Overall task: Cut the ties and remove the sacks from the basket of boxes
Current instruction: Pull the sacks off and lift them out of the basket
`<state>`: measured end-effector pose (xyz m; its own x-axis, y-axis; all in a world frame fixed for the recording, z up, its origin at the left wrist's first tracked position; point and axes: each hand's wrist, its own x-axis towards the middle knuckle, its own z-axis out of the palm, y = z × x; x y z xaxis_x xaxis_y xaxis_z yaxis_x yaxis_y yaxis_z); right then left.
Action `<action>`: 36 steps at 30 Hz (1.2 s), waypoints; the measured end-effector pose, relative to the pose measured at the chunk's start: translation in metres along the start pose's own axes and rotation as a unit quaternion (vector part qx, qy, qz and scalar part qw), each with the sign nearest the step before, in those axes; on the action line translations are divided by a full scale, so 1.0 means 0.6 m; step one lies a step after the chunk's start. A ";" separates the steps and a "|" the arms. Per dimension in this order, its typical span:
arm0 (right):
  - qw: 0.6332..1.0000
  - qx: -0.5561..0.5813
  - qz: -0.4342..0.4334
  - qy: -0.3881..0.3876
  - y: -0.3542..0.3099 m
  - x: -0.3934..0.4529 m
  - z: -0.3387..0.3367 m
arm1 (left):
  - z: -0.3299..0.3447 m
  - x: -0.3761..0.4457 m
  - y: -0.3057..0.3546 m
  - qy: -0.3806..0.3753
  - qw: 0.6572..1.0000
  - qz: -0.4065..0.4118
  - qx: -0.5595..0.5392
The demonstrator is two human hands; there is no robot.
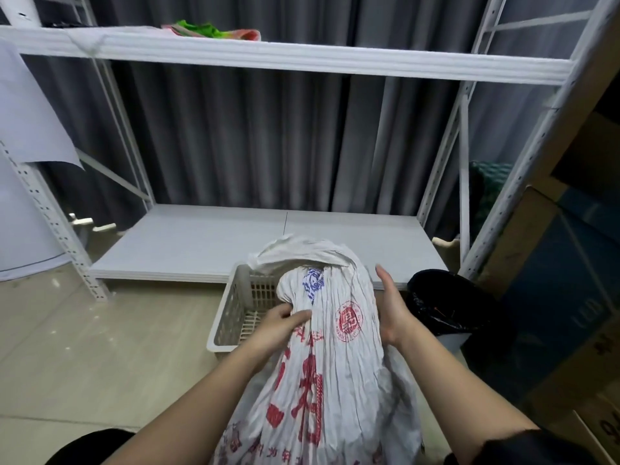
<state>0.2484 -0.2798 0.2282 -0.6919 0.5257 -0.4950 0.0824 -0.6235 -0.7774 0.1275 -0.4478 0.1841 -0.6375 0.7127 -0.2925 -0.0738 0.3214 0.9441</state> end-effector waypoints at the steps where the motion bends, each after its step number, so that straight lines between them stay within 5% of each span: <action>1: 0.999 -0.034 -0.012 -0.015 -0.004 0.002 0.005 | 0.000 -0.002 0.003 0.013 0.999 0.000 -0.048; 5: 0.968 -0.142 -0.179 0.103 -0.036 0.016 0.012 | -0.031 -0.020 0.027 0.078 0.977 0.048 -0.191; 8: 0.935 -0.164 -0.246 0.197 -0.062 0.029 -0.006 | -0.087 -0.028 0.041 0.206 0.947 0.084 -0.233; 12: 0.931 -0.250 -0.102 0.244 -0.032 0.096 -0.072 | -0.120 -0.029 0.038 0.372 0.915 0.088 -0.128; 15: 0.896 -0.398 -0.003 0.198 0.008 0.076 -0.077 | -0.121 -0.011 0.018 0.342 0.939 0.026 -0.004; 18: 0.802 -0.577 0.068 0.135 0.024 0.055 -0.074 | -0.130 0.009 -0.003 0.280 0.940 0.016 0.194; 20: 0.775 -0.611 0.029 0.156 0.022 0.059 -0.077 | -0.136 0.024 -0.013 0.211 0.922 0.011 0.323; 23: 0.719 -0.655 -0.155 0.174 0.013 0.078 -0.074 | -0.135 0.046 -0.017 0.154 0.902 -0.016 0.402; 26: 0.689 -0.681 -0.242 0.048 0.003 0.088 -0.040 | -0.116 0.061 -0.010 0.168 0.904 -0.027 0.392; 28: 0.652 -0.739 -0.166 -0.033 0.010 0.094 -0.018 | -0.104 0.070 -0.005 0.174 0.927 -0.012 0.333; 32: 0.606 -0.795 0.015 -0.031 0.031 0.129 -0.034 | -0.109 0.092 0.009 0.200 0.963 0.034 0.180; 34: 0.625 -0.780 0.014 -0.025 0.033 0.145 -0.056 | -0.128 0.101 0.020 0.247 0.955 0.063 0.148; 36: 0.693 -0.719 -0.037 0.020 0.019 0.164 -0.075 | -0.149 0.109 0.031 0.291 0.947 0.086 0.101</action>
<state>0.2136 -0.2092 0.1536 -0.7141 0.5597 -0.4205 0.6982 0.6131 -0.3697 0.0160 -0.4510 0.1962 -0.9460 0.3199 0.0523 0.1806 0.3862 0.9045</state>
